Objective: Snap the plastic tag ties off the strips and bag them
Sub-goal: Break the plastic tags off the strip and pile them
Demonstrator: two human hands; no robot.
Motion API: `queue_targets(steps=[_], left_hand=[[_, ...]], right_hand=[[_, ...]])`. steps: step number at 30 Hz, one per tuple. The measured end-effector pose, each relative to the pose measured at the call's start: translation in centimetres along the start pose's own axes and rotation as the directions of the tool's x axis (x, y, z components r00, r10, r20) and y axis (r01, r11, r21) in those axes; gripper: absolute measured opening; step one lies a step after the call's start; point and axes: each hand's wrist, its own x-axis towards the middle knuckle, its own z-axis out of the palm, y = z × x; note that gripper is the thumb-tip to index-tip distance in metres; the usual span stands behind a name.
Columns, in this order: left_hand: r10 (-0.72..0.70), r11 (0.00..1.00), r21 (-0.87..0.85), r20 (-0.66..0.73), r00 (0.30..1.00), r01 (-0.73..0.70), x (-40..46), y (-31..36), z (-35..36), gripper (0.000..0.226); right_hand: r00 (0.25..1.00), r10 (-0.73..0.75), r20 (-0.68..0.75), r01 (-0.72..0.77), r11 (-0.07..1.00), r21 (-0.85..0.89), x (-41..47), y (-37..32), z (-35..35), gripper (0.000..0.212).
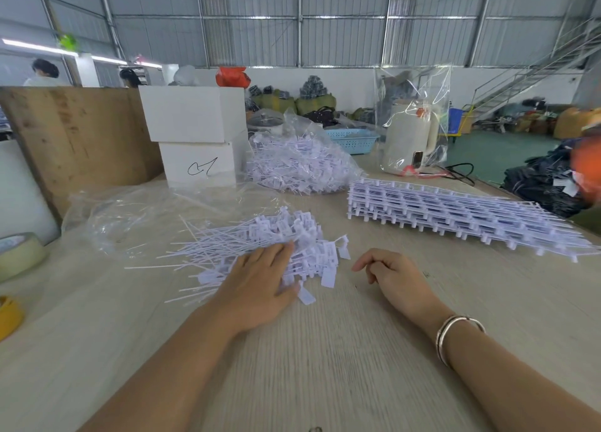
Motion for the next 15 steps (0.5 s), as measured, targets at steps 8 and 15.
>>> queue_targets(steps=[8, 15], left_hand=[[0.047, 0.995, 0.093, -0.129, 0.991, -0.035, 0.5, -1.0, 0.4, 0.069], [-0.072, 0.985, 0.138, -0.244, 0.967, 0.108, 0.8, -0.5, 0.4, 0.061]], right_hand=[[0.999, -0.035, 0.037, 0.038, 0.996, -0.077, -0.1, 0.2, 0.1, 0.042], [0.976, -0.136, 0.167, 0.167, 0.968, -0.188, -0.2, 0.3, 1.0, 0.039]])
